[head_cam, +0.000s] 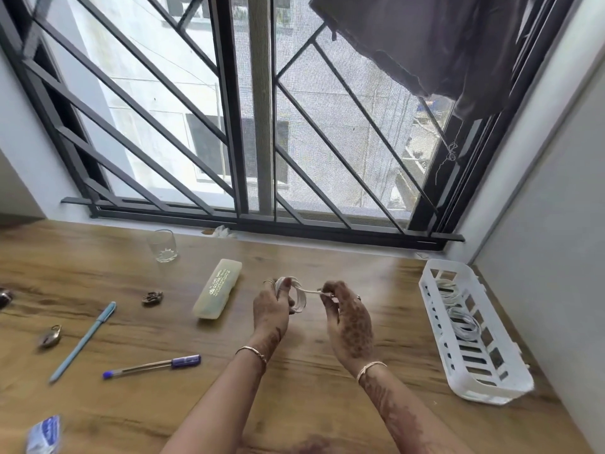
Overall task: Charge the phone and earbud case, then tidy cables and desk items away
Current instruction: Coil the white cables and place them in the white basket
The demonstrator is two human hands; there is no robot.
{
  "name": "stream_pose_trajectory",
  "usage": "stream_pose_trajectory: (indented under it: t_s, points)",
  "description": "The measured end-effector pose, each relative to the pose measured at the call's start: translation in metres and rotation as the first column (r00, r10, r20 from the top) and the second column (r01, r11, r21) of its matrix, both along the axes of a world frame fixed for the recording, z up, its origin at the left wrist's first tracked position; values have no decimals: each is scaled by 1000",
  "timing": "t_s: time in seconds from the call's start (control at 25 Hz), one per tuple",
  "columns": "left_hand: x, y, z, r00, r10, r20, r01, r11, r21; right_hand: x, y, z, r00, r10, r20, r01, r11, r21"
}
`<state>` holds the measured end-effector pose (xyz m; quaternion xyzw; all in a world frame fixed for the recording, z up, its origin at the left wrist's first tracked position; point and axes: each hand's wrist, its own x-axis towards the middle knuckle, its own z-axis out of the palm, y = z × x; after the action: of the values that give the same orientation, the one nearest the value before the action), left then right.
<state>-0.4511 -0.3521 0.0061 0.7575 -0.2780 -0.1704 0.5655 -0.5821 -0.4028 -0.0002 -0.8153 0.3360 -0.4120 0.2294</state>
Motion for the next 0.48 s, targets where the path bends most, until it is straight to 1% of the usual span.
stream_pose_trajectory:
  t_s: [0.04, 0.12, 0.16, 0.24, 0.32, 0.36, 0.4, 0.48]
  points:
    - [0, 1, -2, 1000, 6, -20, -6, 1000, -8, -1, -1, 1, 999, -25, 44, 24, 1000, 12]
    - [4, 2, -5, 994, 8, -105, -11, 1000, -26, -4, -3, -1, 996, -72, 47, 69, 996, 53]
    - [7, 1, -7, 989, -7, -147, 2, 1000, -31, -7, -4, 0, 995, -101, 7, 101, 994, 48]
    - [10, 0, -13, 971, -40, -235, 24, 997, -67, -8, -7, 0, 988, -126, -91, 136, 985, 104]
    - [6, -1, -10, 935, -83, -344, 42, 991, -126, -8, -9, 1, 971, -126, -202, 159, 974, 160]
    - [1, -1, -6, 911, -114, -396, 53, 985, -163, -9, -10, 1, 965, -117, -233, 161, 970, 181]
    - [-4, -2, -1, 888, -147, -436, 65, 978, -197, -10, -10, 2, 965, -105, -239, 153, 969, 194]
    - [-14, -5, 5, 865, -171, -471, 56, 967, -248, -9, -9, 4, 974, -105, -202, 146, 969, 198]
